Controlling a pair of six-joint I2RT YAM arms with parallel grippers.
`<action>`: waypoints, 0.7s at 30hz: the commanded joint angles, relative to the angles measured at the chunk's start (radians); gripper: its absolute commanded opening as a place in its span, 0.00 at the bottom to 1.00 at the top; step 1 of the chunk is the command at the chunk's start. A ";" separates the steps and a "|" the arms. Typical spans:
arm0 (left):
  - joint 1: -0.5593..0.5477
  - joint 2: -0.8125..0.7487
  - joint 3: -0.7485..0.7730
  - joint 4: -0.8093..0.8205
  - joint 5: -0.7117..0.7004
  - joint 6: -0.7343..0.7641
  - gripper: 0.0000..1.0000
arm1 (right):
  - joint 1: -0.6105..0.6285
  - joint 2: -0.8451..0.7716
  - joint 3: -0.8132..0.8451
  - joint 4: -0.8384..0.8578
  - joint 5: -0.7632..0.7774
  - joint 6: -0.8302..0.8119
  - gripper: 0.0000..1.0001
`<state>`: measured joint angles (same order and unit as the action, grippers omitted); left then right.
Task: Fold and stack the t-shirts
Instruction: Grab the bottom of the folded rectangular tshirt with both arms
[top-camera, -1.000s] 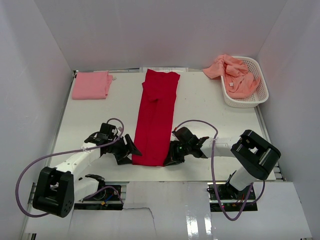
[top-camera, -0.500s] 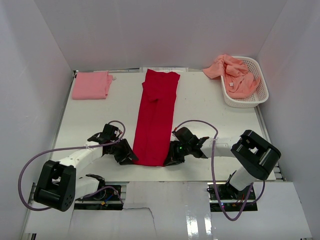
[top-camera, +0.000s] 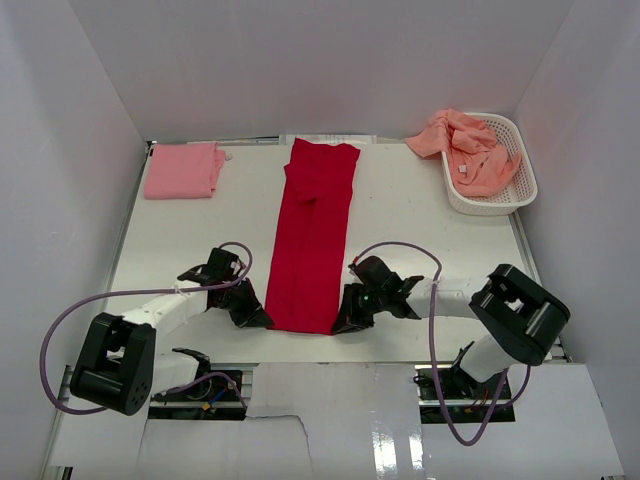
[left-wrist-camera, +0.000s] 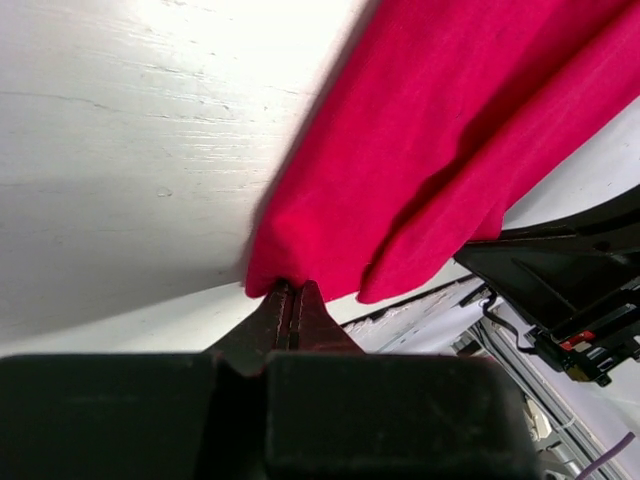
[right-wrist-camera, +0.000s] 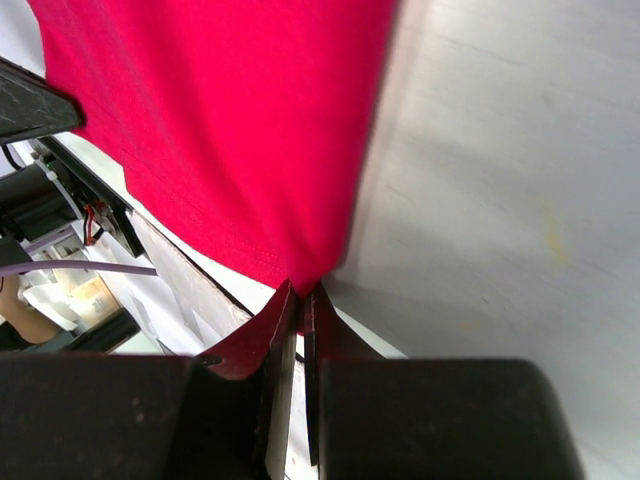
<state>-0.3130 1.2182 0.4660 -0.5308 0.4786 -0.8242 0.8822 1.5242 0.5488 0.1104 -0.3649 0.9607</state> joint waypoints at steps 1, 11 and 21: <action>-0.024 -0.014 -0.009 0.026 0.028 -0.009 0.00 | -0.018 -0.041 -0.033 -0.051 0.017 -0.025 0.08; -0.130 0.029 -0.069 0.153 0.075 -0.135 0.00 | -0.065 -0.081 -0.089 -0.098 -0.023 -0.085 0.08; -0.150 -0.005 -0.073 0.121 0.054 -0.131 0.72 | -0.083 -0.104 -0.109 -0.109 -0.034 -0.106 0.08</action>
<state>-0.4606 1.2251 0.4103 -0.3813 0.5911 -0.9688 0.8005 1.4208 0.4587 0.0536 -0.4236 0.8883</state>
